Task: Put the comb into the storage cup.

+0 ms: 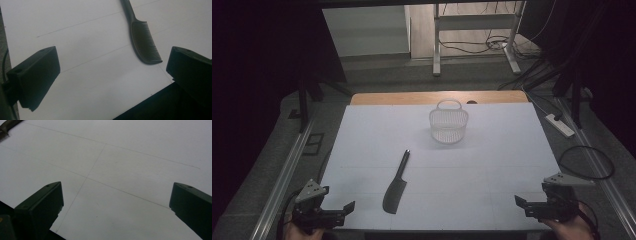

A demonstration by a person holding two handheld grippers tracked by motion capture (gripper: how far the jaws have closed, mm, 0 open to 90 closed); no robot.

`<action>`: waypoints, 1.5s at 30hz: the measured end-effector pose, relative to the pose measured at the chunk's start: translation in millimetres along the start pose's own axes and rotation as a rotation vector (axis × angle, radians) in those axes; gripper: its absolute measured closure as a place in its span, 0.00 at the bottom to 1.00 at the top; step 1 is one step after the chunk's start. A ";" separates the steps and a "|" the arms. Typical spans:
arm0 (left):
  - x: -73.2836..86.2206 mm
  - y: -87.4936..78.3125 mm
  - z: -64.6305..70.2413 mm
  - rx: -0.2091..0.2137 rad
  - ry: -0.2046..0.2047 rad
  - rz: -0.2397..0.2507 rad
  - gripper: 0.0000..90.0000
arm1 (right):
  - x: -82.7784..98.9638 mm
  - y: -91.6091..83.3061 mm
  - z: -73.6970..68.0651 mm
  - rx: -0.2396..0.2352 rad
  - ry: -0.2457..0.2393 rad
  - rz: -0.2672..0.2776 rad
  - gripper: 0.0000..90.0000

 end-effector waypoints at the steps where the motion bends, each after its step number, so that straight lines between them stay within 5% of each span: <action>1: 0.1 -0.2 0.1 -0.001 0.000 0.001 0.00 | 0.0 0.3 -0.1 0.001 -0.004 -0.002 0.00; 24: 1.6 0.3 -0.7 0.018 -0.012 -0.016 0.00 | -1.0 1.9 -2.5 0.000 -0.026 -0.012 0.00; 32: -0.9 0.1 -0.2 0.056 -0.017 -0.007 0.00 | -1.3 2.0 -2.6 0.004 -0.027 -0.011 0.00; 45: -9.2 5.8 3.0 0.060 0.025 -0.009 0.00 | -1.4 2.6 -3.0 0.007 -0.032 -0.013 0.00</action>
Point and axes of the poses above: each handheld gripper's, and its own axes: y roughly forward along the jaws, x roughly out of its underside, z roughly to its right, the point moved 9 cm from there along y, roughly forward along the jaws, and after that the axes turned 15 degrees about -z, right-handed, at the moved point
